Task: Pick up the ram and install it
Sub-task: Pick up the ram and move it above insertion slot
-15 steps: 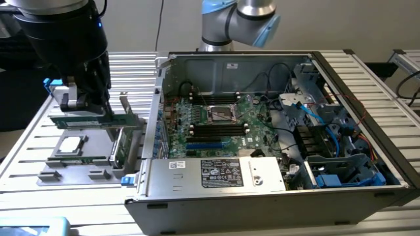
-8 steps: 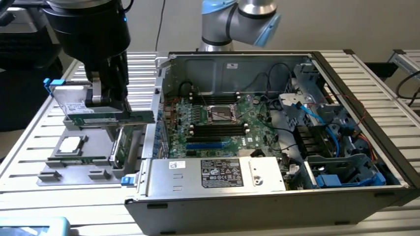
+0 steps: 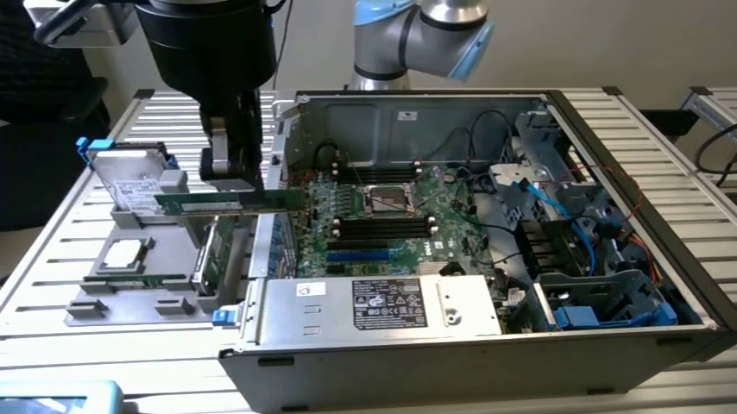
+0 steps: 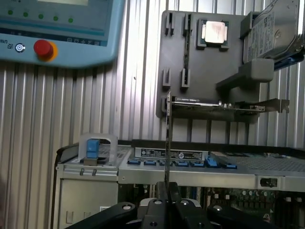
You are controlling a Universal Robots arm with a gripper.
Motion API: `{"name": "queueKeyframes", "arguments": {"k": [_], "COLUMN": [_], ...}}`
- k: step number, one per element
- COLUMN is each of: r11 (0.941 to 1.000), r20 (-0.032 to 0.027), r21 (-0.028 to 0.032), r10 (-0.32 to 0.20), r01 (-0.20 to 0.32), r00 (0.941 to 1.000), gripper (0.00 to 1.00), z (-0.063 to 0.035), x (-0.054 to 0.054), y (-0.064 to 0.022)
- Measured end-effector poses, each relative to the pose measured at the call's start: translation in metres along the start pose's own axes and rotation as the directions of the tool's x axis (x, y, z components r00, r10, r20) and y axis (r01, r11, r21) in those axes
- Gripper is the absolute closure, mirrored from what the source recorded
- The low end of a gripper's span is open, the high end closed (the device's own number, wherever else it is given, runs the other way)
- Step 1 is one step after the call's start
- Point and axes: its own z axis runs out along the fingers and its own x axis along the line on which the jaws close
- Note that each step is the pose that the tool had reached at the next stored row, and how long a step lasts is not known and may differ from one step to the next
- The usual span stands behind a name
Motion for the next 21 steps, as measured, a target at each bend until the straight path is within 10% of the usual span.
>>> {"name": "queueKeyframes", "arguments": {"k": [21], "r11": [1.0000], "r20": [-0.0011], "r21": [-0.0001], "r10": [-0.001], "r01": [0.001], "r00": [1.0000], "gripper": [0.87], "z": [0.0020], "x": [-0.007], "y": [-0.0956]}}
